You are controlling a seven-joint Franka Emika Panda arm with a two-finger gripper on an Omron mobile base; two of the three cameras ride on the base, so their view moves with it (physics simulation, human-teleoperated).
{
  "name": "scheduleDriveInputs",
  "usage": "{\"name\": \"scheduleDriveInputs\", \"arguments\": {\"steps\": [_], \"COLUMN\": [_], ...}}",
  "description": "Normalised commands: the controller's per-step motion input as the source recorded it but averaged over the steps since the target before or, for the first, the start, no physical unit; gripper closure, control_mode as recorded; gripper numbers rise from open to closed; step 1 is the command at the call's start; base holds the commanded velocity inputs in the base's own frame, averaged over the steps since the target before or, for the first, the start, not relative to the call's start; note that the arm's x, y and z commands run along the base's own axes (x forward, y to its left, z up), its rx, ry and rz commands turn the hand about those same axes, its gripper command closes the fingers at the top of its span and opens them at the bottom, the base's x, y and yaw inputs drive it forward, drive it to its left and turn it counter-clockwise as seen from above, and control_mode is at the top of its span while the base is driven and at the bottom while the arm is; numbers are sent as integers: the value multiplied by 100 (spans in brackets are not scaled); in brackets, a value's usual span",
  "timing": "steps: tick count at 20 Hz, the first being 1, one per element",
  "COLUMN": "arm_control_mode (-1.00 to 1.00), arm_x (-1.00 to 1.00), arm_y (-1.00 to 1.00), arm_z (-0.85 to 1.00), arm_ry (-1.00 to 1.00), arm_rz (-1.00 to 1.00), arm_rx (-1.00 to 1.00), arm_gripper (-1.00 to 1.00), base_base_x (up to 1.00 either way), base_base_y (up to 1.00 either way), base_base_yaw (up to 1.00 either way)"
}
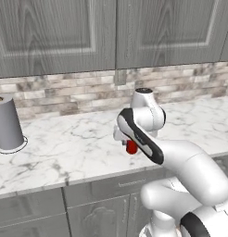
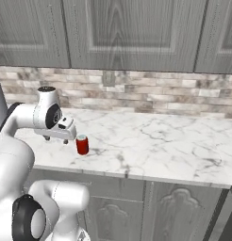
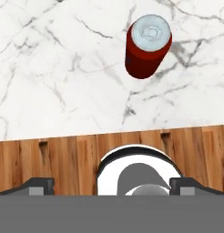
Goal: Four empty soda cans are scattered around the kitchen. Gather all the cans and cluster them next to the stove for recycling.
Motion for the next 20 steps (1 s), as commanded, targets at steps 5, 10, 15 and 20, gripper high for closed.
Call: {"name": "scheduleDriveInputs", "arguments": {"steps": [5,10,15,20], "arm_control_mode": [-100,-100,-100,-100], "arm_x": [14,23,30,33], "arm_y": [-41,-30,-19,-6], "arm_z": [-2,-5,-8,-10], "arm_ry": [4,0,0,0], "arm_rz": [6,13,17,18], "arm_rx": [0,0,0,0], "arm_gripper": [-100,-100,-100,-100], "base_base_x": [0,0,0,0], "base_base_y": [0,0,0,0], "base_base_yaw": [0,0,0,0]}}
